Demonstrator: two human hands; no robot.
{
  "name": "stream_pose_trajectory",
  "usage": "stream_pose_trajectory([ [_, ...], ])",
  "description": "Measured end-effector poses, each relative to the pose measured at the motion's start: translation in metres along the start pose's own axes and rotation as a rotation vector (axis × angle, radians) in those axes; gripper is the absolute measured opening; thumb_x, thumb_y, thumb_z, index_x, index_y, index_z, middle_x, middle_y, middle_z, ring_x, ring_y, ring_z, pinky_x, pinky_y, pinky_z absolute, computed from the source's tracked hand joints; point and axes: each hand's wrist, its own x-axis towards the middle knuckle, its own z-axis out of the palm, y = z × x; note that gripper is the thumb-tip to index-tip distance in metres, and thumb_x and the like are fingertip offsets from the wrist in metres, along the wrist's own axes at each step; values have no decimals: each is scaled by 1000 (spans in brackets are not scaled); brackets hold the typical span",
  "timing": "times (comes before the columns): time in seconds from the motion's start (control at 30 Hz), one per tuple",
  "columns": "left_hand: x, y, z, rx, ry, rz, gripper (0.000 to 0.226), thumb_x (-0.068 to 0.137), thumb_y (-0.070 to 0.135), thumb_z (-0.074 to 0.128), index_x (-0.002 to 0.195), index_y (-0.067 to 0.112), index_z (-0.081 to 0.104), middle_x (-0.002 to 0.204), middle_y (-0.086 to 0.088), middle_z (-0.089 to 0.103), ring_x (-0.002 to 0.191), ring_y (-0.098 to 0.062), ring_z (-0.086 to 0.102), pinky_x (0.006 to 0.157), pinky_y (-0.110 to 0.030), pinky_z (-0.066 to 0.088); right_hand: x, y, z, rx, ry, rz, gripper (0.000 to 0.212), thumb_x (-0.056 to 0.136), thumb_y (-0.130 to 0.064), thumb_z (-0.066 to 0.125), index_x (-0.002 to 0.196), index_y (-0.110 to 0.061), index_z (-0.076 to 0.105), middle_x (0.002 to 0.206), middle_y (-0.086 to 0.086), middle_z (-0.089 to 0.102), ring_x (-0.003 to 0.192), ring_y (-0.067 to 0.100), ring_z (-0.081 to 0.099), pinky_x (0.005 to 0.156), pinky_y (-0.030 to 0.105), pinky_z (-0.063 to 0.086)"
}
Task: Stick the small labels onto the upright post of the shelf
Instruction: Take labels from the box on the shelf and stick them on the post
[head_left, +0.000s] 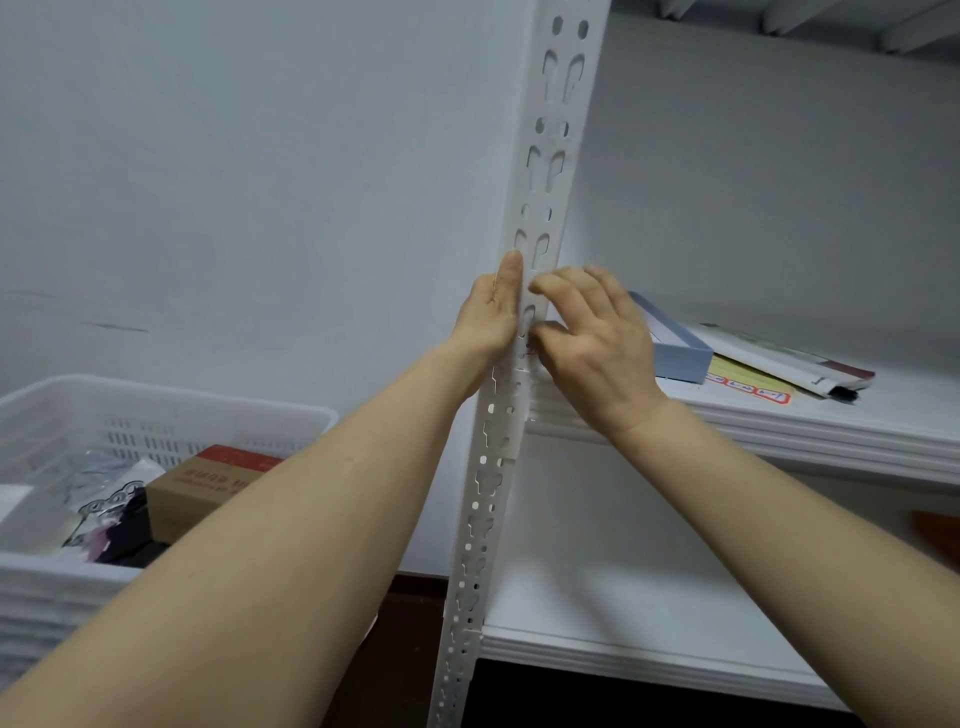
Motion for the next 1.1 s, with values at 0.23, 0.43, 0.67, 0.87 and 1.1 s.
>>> stream_pose_trajectory([
  [0.23,-1,1,-1,4,25,9,52,99,54,22,104,16,58,106,5,57,93,-3,57,85,-21,45,1,-2,6,-119,13,-98,14,71,5,66,63,-6,62,115,7,67,117,22,48,101,60,31],
  [0.43,-7,7,-1,-19,-3,28,64,99,54,22,96,5,63,86,-9,54,80,-16,53,71,-31,47,-1,0,15,-162,59,-73,13,70,0,67,63,-7,59,119,8,51,116,24,48,100,63,31],
  [0.67,-3,3,-1,-21,-15,32,75,98,56,20,109,-8,58,85,-11,57,78,-18,56,75,-34,48,-3,-3,15,-112,47,40,13,70,-5,65,63,-5,55,115,10,48,110,26,45,104,60,29],
  [0.87,-4,2,-1,-29,-6,24,71,97,59,21,103,0,60,85,-9,56,77,-17,54,77,-34,47,-6,-3,16,-96,13,101,14,72,-14,56,62,-5,57,108,12,62,105,26,43,107,44,28],
  [1.1,-7,6,0,-48,-21,40,74,99,54,19,92,-6,61,81,-12,57,73,-19,55,66,-27,46,-19,-4,8,-154,-16,165,17,74,-19,58,58,-12,57,105,6,66,104,24,44,95,37,29],
])
